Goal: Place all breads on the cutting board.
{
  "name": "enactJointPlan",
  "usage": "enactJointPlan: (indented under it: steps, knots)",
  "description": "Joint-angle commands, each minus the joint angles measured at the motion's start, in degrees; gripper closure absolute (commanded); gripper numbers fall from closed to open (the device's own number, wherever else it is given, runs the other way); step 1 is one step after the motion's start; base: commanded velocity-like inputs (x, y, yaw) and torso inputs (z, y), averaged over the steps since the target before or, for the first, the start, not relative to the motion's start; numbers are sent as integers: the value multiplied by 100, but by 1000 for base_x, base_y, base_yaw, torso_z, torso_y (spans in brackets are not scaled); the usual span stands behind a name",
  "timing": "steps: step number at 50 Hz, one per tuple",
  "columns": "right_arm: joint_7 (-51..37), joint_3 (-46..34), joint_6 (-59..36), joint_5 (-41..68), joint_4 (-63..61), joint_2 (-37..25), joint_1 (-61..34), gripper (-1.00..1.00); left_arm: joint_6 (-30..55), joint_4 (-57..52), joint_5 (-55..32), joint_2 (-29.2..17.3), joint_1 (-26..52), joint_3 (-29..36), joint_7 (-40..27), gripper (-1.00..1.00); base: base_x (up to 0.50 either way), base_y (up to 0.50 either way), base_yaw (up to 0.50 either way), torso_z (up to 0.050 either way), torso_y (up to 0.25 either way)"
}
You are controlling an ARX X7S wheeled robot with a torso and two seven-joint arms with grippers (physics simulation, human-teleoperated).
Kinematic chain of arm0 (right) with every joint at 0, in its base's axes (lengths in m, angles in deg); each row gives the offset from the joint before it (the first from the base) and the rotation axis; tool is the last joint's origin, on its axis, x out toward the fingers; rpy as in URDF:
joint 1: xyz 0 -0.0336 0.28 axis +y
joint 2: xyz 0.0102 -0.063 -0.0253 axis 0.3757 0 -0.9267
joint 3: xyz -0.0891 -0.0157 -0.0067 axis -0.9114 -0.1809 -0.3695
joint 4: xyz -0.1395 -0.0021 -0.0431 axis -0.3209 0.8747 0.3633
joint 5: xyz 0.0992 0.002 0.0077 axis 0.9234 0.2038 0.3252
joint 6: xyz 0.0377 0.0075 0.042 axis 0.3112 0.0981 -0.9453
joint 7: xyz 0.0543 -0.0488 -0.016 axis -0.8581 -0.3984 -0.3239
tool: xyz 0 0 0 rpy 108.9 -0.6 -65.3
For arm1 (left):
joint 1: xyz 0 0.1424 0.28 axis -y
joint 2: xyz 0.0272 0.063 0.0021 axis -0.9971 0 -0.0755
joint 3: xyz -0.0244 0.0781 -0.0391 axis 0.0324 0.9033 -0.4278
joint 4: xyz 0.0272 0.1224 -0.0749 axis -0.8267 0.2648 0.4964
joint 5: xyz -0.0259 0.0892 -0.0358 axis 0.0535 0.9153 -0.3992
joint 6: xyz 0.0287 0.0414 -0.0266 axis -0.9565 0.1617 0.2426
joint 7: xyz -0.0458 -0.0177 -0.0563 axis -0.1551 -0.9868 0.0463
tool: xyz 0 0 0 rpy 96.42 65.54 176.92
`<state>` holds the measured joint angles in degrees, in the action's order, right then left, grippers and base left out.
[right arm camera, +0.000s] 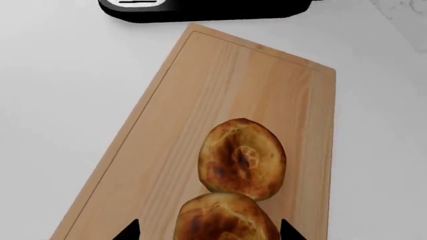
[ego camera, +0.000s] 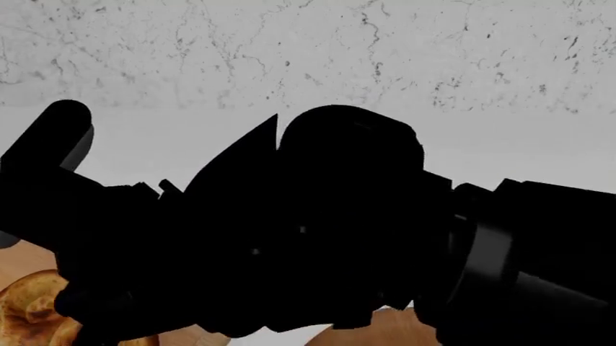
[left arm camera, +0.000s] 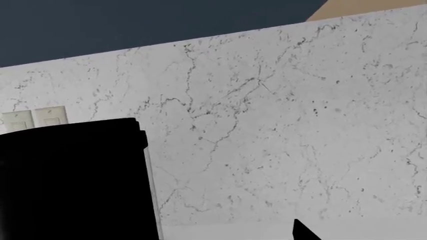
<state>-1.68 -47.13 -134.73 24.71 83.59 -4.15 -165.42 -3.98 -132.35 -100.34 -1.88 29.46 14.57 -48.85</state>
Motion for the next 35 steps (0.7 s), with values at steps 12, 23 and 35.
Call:
enactJointPlan:
  steps: [12, 23, 35]
  knots:
    - [-2073, 917, 83, 2001, -1684, -1508, -849, -100, -188, -9, -333, -273, 57, -135, -111, -100, 0, 0, 0, 0, 0]
    - [-4051, 1474, 743, 3619, -3200, -2723, -1859, -100, -399, 36, -1317, -844, 89, -773, -467, -100, 0, 0, 0, 0, 0]
    - [-5882, 1751, 1170, 5110, -4687, -3879, -3080, -100, -387, -13, -2009, -1012, 130, -1152, -765, -100, 0, 0, 0, 0, 0]
